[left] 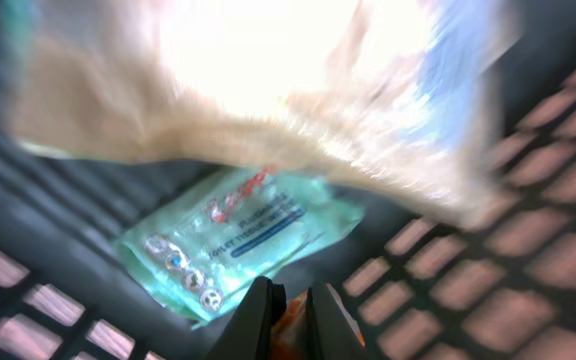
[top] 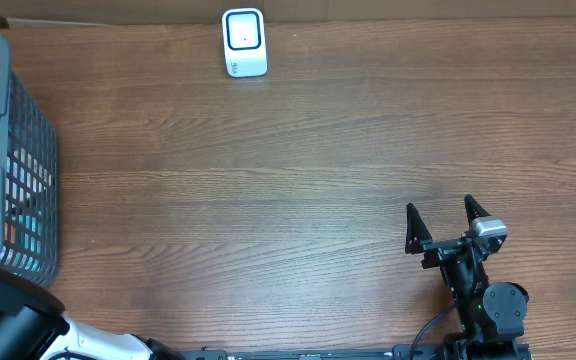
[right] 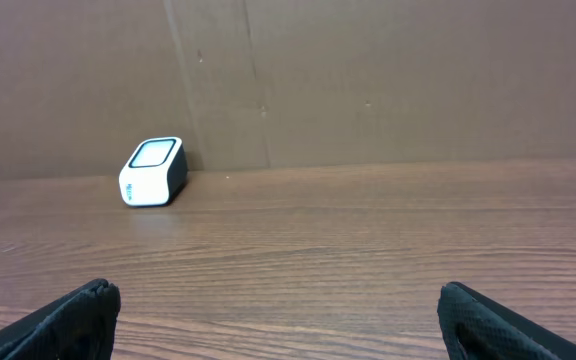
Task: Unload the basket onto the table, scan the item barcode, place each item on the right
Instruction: 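Grasp the orange snack box with the left gripper and place it on the table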
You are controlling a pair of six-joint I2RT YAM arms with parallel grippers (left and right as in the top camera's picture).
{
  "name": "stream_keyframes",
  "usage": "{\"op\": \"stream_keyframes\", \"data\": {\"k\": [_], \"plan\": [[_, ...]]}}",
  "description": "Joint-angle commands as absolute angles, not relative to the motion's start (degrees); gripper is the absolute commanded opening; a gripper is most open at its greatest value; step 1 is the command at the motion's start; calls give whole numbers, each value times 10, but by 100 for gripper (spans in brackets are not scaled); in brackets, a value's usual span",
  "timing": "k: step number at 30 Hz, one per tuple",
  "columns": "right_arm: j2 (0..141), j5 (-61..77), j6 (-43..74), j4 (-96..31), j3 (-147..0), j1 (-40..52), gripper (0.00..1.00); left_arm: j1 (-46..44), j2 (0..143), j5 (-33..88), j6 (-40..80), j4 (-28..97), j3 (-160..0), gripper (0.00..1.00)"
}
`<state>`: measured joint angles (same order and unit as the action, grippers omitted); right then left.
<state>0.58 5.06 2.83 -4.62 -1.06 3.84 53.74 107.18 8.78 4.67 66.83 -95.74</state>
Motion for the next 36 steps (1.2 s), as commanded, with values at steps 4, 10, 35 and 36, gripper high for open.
{"op": "stream_keyframes", "data": {"k": [4,10,35,36], "plan": [[2,45,30,-44,-5,42,100,534,1074,137,91,755,-1219,4],[2,45,30,-44,-5,42,100,515,1058,258,92,814,-1379,4],[2,45,30,-44,-5,42,100,-126,1081,166,4,735,-1094,5],[2,46,30,-44,-5,42,100,-138,1086,165,4,712,-1069,4]]}}
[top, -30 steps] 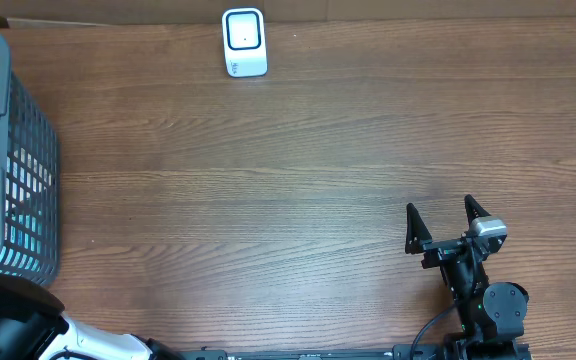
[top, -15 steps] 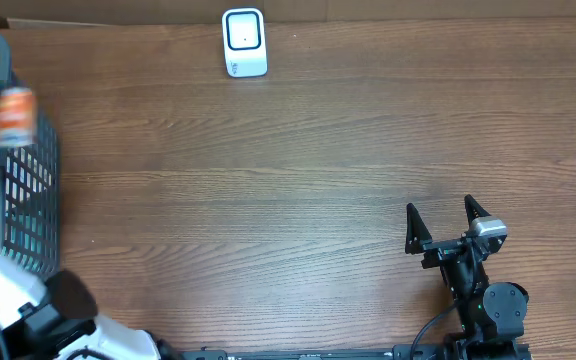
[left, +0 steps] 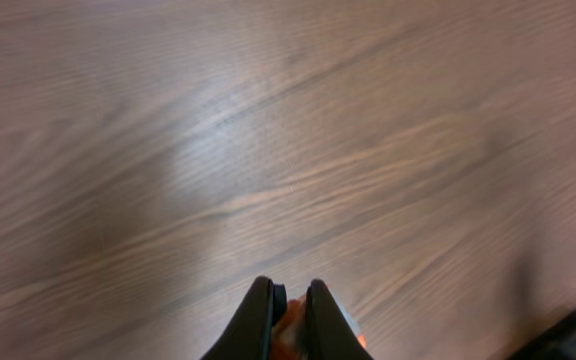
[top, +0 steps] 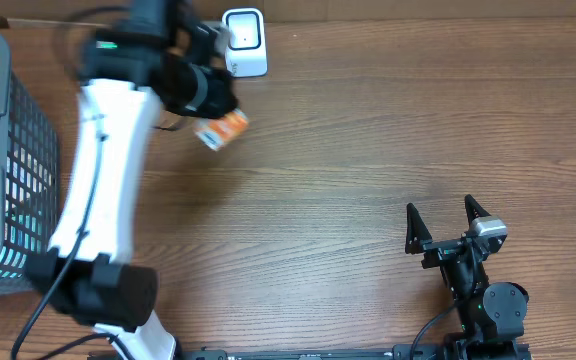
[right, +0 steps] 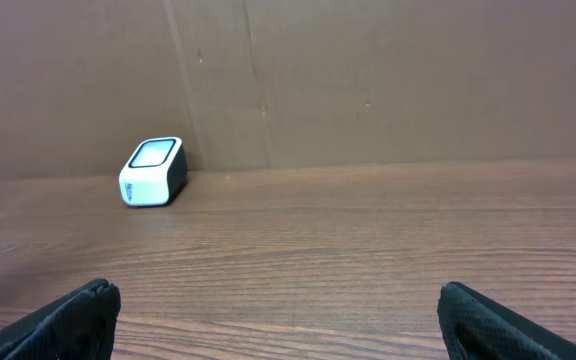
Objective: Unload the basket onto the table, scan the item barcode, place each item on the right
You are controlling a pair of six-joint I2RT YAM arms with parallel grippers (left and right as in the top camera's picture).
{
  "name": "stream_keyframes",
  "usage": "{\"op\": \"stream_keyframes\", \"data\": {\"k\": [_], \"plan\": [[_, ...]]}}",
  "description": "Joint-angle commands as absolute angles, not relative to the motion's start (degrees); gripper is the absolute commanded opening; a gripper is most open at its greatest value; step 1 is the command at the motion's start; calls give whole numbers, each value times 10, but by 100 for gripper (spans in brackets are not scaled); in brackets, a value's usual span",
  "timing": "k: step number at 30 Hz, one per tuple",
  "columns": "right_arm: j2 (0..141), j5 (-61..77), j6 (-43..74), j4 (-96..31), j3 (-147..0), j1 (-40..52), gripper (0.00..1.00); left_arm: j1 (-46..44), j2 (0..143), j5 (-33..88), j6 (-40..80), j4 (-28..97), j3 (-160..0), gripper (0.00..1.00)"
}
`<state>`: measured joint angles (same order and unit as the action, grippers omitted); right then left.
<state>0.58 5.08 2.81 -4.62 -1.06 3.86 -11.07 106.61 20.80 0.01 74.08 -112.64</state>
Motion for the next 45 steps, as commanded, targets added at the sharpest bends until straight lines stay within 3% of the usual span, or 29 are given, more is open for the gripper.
{"op": "stream_keyframes", "data": {"k": [1,4,5,8,11,12,19,25,36,45], "plan": [[2,45,30,-44,-5,42,100,-149,1092,165,4,688,-1044,4],[2,45,30,-44,-5,42,100,-175,1110,165,1,629,-985,4],[2,45,30,-44,-5,42,100,-182,1118,165,2,615,-974,11],[2,45,30,-44,-5,42,100,-189,1136,165,12,602,-971,64],[2,45,30,-44,-5,42,100,-179,1130,165,41,608,-994,97],[2,45,30,-44,-5,42,100,-171,1125,165,43,616,-1010,99],[2,45,30,-44,-5,42,100,-69,1065,162,50,741,-1200,100],[2,45,30,-44,-5,42,100,99,991,161,58,840,-1327,100],[2,45,30,-44,-5,42,100,440,961,167,89,897,-1308,100],[2,45,30,-44,-5,42,100,577,961,161,88,835,-1153,98]]}}
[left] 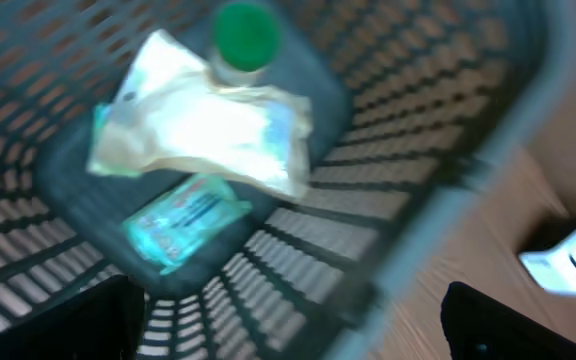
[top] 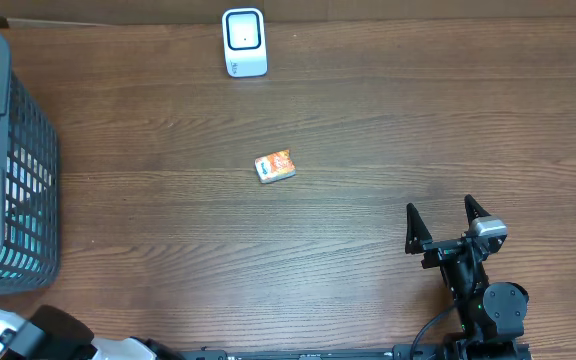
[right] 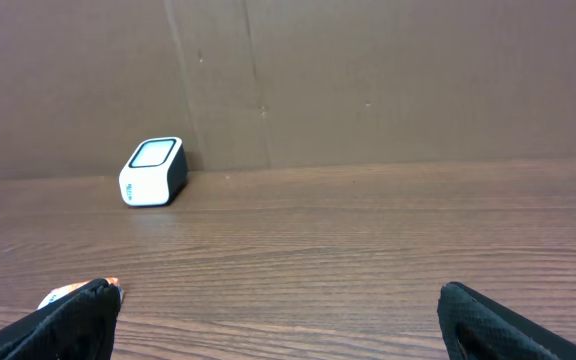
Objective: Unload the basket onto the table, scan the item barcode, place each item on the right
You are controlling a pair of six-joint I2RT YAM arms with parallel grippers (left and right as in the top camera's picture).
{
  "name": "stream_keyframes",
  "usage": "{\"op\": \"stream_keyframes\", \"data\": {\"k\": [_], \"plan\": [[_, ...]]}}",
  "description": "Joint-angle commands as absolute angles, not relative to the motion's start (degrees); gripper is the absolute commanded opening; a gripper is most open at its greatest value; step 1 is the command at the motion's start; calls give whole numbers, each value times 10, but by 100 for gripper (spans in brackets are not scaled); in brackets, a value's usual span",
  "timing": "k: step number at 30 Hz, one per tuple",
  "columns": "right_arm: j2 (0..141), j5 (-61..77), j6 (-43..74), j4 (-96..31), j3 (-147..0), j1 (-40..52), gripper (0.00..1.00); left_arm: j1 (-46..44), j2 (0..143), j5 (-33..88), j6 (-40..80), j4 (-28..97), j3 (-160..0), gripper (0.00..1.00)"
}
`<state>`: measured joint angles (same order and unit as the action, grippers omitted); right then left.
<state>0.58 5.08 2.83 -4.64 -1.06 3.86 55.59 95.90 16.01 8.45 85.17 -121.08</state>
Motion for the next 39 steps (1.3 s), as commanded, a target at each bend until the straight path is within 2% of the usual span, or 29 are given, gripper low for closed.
{"op": "stream_keyframes", "data": {"k": [1,9,11,18,23,39], "plan": [[2,45,30,-44,-5,42,100,581,961,159,83,823,-1132,97],[2,45,30,-44,-5,42,100,580,963,180,-39,701,-967,92],[2,46,30,-44,-5,42,100,578,963,166,-71,674,-933,100],[2,45,30,-44,-5,42,100,579,964,88,-100,585,-869,100],[2,45,30,-44,-5,42,100,573,998,79,-161,587,-864,97],[2,45,30,-44,-5,42,100,522,1153,40,-208,586,-864,94]]}}
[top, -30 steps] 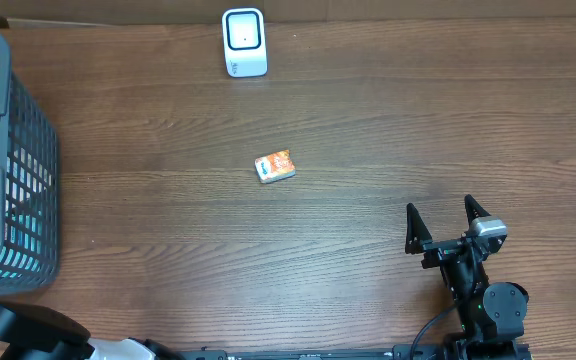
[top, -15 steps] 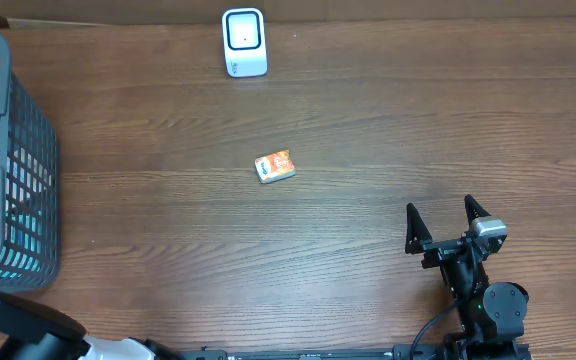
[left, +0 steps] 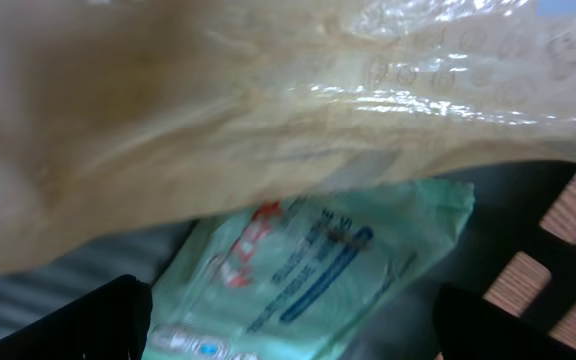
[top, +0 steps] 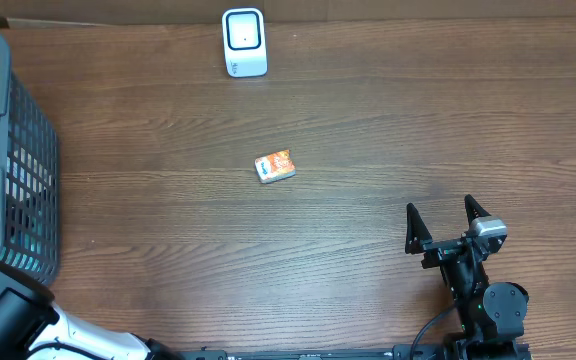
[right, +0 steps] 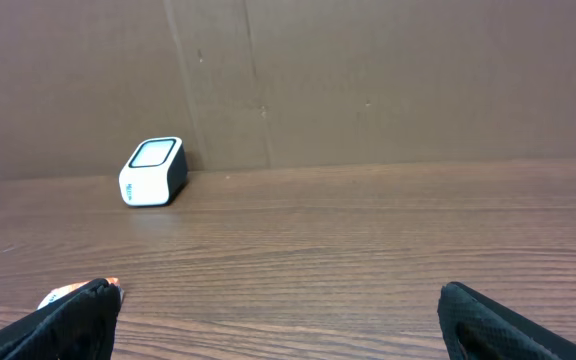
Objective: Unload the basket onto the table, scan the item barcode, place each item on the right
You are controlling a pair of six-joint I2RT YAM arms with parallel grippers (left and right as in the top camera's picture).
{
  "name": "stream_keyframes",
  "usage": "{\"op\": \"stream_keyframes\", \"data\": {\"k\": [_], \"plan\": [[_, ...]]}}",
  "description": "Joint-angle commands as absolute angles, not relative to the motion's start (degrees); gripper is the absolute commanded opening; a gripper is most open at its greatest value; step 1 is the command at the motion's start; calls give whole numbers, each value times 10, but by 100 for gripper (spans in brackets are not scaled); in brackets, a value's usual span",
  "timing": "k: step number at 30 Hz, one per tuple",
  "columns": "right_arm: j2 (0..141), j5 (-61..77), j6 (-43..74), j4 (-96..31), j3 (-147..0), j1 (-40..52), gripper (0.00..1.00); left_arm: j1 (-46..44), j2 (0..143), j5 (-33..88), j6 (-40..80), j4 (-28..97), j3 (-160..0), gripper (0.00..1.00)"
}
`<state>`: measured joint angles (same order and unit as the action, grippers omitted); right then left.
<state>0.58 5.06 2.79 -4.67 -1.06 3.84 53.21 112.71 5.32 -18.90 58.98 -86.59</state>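
The white scanner (top: pixel 244 41) stands at the table's far edge, also seen as the scanner (right: pixel 154 172) from the right wrist. A small orange packet (top: pixel 275 166) lies on the table in front of it, apart from both arms. My left gripper (left: pixel 288 325) is open, low inside the grey basket (top: pixel 28 150). A green wipes pack (left: pixel 308 265) lies between its fingers, untouched, half under a crinkled clear bag (left: pixel 268 100). My right gripper (top: pixel 448 222) rests open at the near right.
The basket's slatted wall (left: pixel 568 210) is close on the right of my left gripper. A green-capped bottle shows inside the basket. A cardboard wall (right: pixel 368 80) backs the table behind the scanner.
My left gripper, still open, was above the basket looking down at its contents and is now low inside it, close over the green pack and the clear bag. The orange packet has not moved.
My left gripper was shut on the orange packet inside the basket. Then it held the packet over the table near the scanner. Then the packet lay on the table and the gripper was open above the basket, and now it is down inside. The right arm stayed still.
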Motion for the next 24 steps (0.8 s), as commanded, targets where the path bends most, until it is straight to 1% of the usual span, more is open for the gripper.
{"op": "stream_keyframes", "data": {"k": [1,5,9,12,14,16,19,24], "plan": [[2,45,30,-44,-5,42,100,517,1162,38,-208,585,-864,94],[2,45,30,-44,-5,42,100,502,1190,6,-208,584,-864,94],[2,45,30,-44,-5,42,100,496,1205,-6,-205,580,-864,83],[2,45,30,-44,-5,42,100,496,1207,-6,-205,578,-864,61],[2,45,30,-44,-5,42,100,496,1207,-6,-206,576,-864,51],[2,45,30,-44,-5,42,100,496,1207,-6,-201,576,-864,37],[2,45,30,-44,-5,42,100,496,1207,-6,-197,576,-864,28],[2,45,30,-44,-5,42,100,496,1206,-27,-176,587,-882,23]]}}
